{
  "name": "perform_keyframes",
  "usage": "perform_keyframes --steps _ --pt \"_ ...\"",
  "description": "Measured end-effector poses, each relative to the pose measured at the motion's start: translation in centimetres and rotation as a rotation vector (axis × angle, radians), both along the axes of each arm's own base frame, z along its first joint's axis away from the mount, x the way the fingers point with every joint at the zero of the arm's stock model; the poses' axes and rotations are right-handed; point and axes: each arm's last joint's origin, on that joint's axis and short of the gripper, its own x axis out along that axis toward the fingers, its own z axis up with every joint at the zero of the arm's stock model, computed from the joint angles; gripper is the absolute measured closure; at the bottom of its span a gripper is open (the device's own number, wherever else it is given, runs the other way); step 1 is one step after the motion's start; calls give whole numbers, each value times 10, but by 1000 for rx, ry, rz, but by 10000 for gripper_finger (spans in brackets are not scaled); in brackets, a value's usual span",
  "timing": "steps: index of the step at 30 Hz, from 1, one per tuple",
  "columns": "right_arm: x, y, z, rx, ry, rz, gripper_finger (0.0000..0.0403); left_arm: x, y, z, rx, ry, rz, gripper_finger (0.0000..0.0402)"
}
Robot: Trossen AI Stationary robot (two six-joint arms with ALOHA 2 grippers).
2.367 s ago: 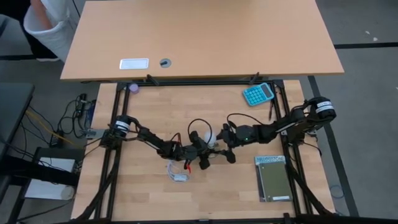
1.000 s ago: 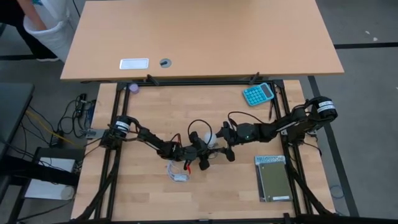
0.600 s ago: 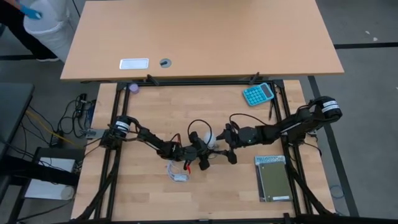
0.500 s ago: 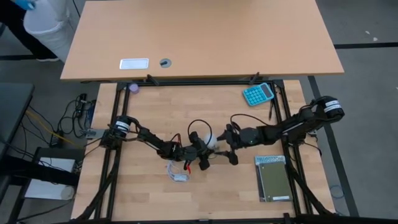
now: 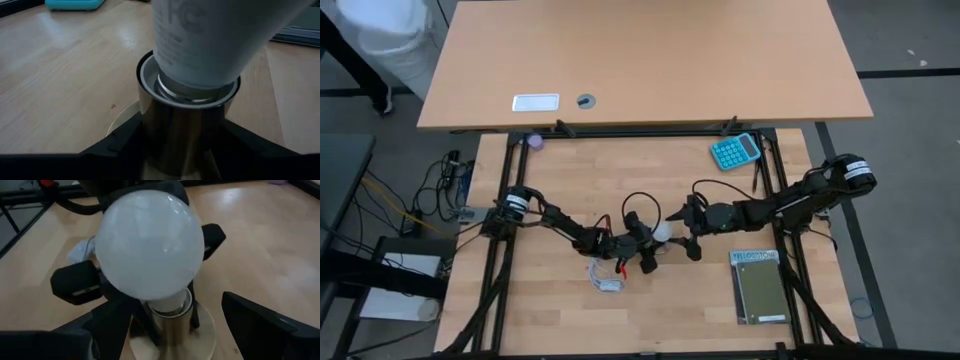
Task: Screw lightbulb
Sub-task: Insert the lightbulb into the socket
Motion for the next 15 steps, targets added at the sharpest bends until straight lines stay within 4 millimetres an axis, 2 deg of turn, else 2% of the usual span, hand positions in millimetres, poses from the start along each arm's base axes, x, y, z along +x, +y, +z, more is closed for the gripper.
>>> perform_keyframes --steps 11,15 --pt "3 0 1 14 -32 45 94 0 0 1 -2 -10 0 196" --pt "8 1 -4 -14 -61 57 94 0 0 1 -3 -13 -1 196"
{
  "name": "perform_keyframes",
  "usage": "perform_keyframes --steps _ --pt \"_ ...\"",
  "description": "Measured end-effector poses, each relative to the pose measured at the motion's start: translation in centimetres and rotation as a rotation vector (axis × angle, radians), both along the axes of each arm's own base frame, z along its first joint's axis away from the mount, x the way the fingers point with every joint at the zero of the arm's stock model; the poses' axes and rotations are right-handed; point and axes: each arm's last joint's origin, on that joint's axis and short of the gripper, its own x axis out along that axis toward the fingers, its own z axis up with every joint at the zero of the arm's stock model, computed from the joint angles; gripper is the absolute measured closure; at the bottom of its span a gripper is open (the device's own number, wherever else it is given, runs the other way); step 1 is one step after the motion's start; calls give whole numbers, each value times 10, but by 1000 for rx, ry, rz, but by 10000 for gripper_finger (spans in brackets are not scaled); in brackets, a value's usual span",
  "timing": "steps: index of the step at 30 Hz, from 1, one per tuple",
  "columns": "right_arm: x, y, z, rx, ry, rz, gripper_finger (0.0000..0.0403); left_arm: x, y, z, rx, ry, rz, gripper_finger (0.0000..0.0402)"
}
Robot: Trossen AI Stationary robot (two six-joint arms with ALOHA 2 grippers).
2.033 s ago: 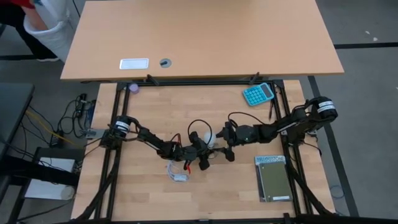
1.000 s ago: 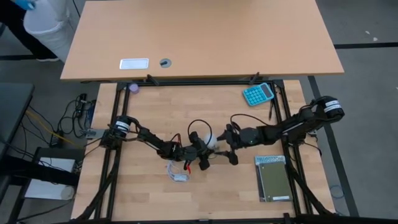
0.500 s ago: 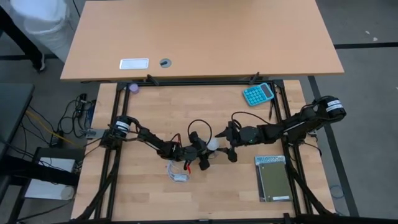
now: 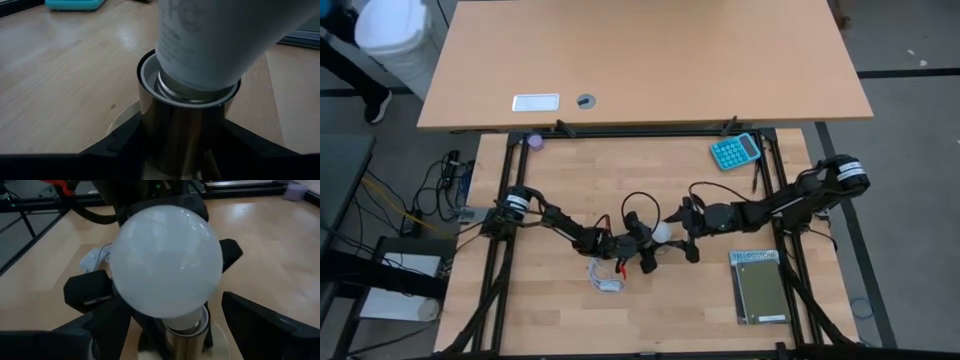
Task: Screw lightbulb
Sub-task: Insert the lightbulb into the socket
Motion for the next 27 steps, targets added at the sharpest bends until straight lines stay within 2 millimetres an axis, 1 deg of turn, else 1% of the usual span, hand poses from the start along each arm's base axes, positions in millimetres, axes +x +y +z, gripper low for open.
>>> perform_keyframes --steps 5,8,12,17,27 --pt "5 1 -8 -19 -10 6 94 0 0 0 -3 -1 1 196" --pt "7 1 -9 -45 -34 26 94 0 0 0 -2 -1 1 196" --pt "8 1 -6 -99 -66 108 95 0 0 0 -2 0 0 196" --pt "9 -14 -7 -70 -61 212 95 0 0 0 -2 -1 0 196" --pt "9 -33 -7 -143 -87 315 95 0 0 0 -1 -1 0 196"
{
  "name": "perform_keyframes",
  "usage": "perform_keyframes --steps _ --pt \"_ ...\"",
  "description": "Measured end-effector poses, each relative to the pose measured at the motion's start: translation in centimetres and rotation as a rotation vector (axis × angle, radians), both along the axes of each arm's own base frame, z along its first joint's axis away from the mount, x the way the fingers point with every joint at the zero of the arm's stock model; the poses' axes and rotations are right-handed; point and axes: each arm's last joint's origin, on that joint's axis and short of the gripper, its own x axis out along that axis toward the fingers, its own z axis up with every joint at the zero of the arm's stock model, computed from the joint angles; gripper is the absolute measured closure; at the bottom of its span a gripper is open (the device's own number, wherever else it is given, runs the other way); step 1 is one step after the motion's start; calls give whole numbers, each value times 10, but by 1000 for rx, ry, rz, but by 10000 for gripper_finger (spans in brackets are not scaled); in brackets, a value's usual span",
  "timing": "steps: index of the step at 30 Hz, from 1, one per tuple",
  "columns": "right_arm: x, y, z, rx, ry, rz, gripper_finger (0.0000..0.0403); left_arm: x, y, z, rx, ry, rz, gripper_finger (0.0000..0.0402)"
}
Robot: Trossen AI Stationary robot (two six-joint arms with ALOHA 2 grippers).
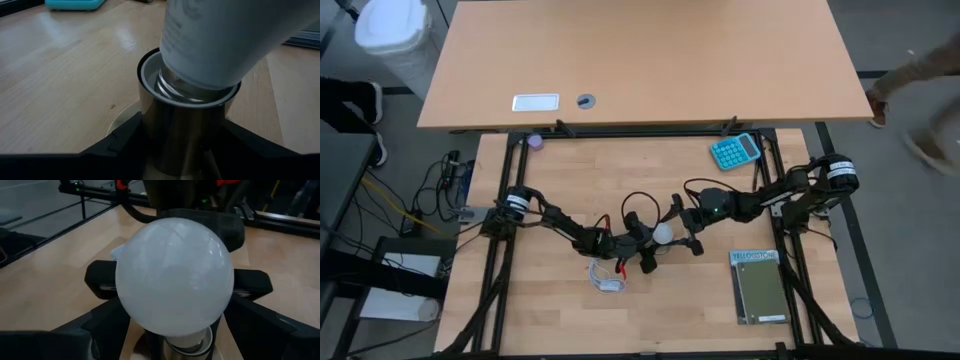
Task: Screw lightbulb
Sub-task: Insert the lightbulb into the socket
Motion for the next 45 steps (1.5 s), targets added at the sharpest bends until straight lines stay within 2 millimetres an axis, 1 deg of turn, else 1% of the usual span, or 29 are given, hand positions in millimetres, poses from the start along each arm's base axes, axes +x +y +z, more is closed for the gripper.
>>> perform_keyframes --steps 9,13,16,19,22,30,41,45 --pt "-1 -10 0 -8 -14 66 95 0 0 1 -2 -9 -4 196" --pt "9 -11 -2 17 -2 90 91 1 -1 1 -8 -12 -16 196" --pt "17 -10 -7 -1 7 113 81 1 -1 1 -11 -14 -23 196" --pt "20 -10 -12 -4 21 126 70 1 -1 1 -16 -15 -33 196" --pt "20 -10 -11 -27 6 155 67 1 -3 2 -21 -19 -48 196" --pt "19 -12 -11 -29 -7 207 95 1 -5 2 -10 -16 -75 196" --pt "20 -13 -10 -2 5 181 99 1 -5 2 -12 -16 -74 196" --pt "20 -13 -10 -2 5 181 123 1 -5 2 -13 -16 -73 196"
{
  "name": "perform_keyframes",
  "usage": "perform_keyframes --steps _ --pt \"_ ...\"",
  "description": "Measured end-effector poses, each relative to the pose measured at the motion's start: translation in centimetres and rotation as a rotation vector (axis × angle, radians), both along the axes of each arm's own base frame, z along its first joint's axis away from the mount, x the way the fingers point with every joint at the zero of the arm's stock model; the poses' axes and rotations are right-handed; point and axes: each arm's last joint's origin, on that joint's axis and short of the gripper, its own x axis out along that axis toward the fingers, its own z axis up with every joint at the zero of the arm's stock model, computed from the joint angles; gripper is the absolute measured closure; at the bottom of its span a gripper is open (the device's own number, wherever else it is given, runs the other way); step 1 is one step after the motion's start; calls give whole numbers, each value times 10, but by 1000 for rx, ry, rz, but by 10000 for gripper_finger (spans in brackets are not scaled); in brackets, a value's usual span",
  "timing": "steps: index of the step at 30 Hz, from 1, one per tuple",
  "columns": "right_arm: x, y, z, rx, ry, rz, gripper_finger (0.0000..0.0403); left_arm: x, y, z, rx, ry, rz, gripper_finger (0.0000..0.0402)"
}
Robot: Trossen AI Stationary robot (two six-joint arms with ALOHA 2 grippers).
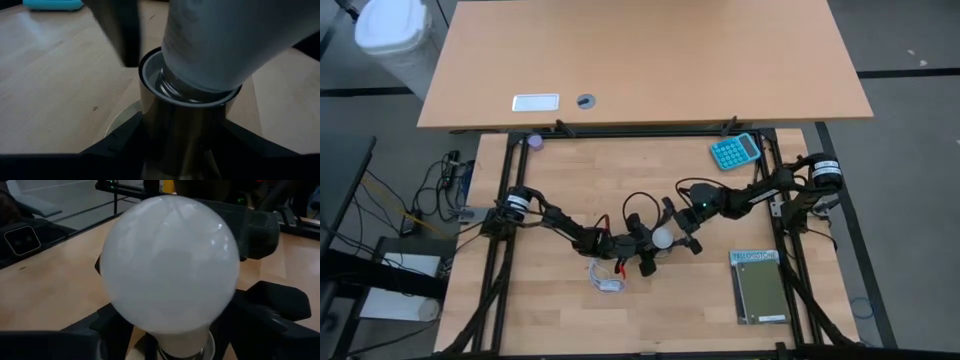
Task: Screw lightbulb
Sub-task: Insert the lightbulb into the socket
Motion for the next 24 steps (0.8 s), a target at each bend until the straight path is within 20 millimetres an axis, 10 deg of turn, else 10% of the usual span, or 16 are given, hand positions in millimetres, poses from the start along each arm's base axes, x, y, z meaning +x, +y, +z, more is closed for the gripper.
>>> perform_keyframes --steps 10,24 --pt "0 0 0 14 11 -8 208 0 0 0 -1 0 3 196" --pt "1 6 -2 37 57 -119 217 -1 2 0 8 -10 84 196"
